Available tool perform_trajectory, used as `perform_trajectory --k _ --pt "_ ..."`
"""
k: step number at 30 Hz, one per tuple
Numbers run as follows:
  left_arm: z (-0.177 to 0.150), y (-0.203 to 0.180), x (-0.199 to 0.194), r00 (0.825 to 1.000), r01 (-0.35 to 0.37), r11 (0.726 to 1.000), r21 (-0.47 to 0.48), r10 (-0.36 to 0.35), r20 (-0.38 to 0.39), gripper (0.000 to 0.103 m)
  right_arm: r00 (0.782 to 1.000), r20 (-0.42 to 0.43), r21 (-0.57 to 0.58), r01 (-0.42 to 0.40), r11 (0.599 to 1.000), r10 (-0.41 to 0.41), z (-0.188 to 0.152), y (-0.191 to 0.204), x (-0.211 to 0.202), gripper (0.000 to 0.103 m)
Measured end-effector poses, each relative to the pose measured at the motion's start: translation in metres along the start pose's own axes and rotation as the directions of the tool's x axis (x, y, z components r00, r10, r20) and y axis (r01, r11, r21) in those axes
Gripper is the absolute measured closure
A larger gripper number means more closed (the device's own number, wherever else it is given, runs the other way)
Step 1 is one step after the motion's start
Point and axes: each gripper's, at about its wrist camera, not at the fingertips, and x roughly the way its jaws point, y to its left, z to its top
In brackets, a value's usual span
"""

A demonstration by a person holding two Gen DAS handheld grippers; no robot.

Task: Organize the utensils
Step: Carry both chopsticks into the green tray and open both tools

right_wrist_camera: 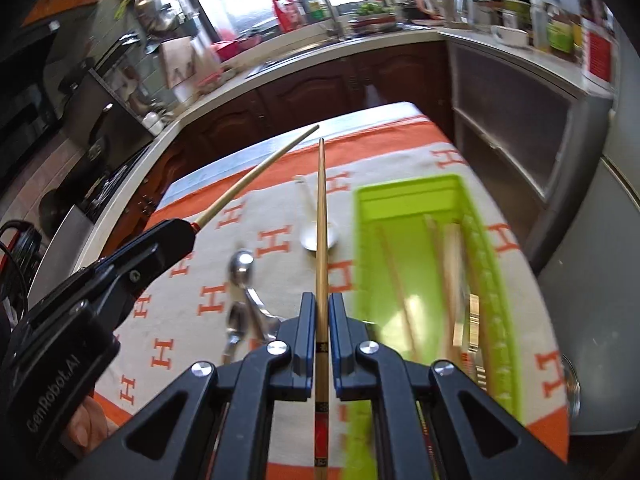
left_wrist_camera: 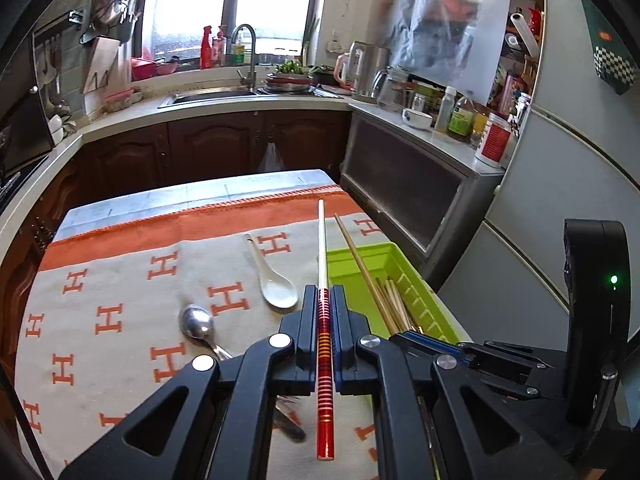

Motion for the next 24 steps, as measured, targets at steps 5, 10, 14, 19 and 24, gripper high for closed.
perform_trajectory --k 5,10,14,19,24 --pt "-0.011 -0.033 0.027 0.995 0.021 1.0 0.019 -0.019 -0.097 0.1 0.998 -0.046 0.065 0.038 0.997 -0.035 -0.01 -0.047 -0.005 0.097" --pt "-0.029 -0.048 0.054 0.974 0.04 0.999 0.004 -0.038 -0.224 0.1 0.992 -0.12 0.097 0.045 0.994 -0.034 -0.023 -0.071 0.003 0.097" --pt "-0.037 -0.054 0.064 0.959 0.047 0.999 -0.01 -0.048 -0.279 0.099 0.988 -0.155 0.109 0.043 0.993 -0.026 -0.03 -0.077 0.009 0.096" --pt "-0.04 -0.055 0.073 0.938 0.071 0.997 -0.038 -0.08 -0.337 0.099 0.985 -0.172 0.118 0.042 0.992 -0.022 -0.03 -0.082 0.012 0.096" --pt "-0.043 -0.06 0.075 0.924 0.096 0.995 -0.038 -0.103 -0.368 0.092 0.986 -0.168 0.144 0.04 0.989 -0.016 -0.031 -0.089 0.011 0.096"
